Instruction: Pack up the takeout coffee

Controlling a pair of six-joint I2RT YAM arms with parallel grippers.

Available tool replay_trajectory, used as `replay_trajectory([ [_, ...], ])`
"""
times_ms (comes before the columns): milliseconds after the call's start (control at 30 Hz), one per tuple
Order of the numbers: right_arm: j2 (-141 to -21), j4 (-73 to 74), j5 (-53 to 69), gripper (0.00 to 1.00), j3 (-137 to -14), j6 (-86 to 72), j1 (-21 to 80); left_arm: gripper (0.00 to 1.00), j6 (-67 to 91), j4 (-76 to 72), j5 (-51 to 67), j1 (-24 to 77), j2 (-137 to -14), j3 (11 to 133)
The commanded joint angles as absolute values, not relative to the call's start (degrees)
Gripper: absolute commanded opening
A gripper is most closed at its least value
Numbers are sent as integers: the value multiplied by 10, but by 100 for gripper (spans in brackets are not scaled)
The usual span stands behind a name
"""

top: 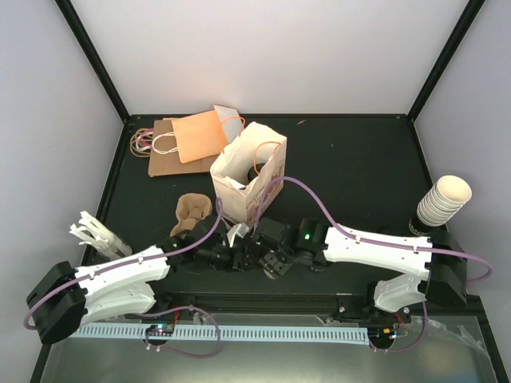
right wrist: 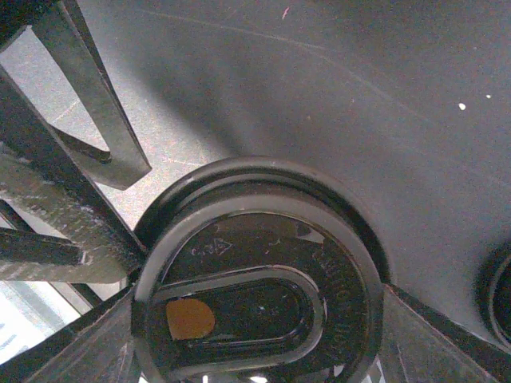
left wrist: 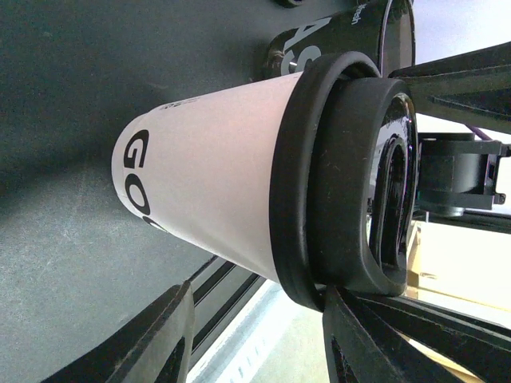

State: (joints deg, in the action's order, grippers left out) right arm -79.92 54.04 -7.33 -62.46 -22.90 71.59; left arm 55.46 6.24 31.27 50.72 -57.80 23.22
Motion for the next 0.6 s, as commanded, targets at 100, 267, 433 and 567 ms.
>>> replay_trajectory([
  [100, -778, 592, -53, 77, -630, -242, 721, 46, 539, 145, 251, 503, -587, 234],
  [267, -768, 588, -57, 81, -627, -253, 721, 46, 537, 151, 250, 504, -586, 241],
  [433, -766, 588, -67, 87, -627, -259, 721, 46, 535, 148, 253, 504, -593, 249],
  [567, -774, 591, -81, 91, -630, -262, 720, 46, 535, 145, 254, 505, -593, 257],
])
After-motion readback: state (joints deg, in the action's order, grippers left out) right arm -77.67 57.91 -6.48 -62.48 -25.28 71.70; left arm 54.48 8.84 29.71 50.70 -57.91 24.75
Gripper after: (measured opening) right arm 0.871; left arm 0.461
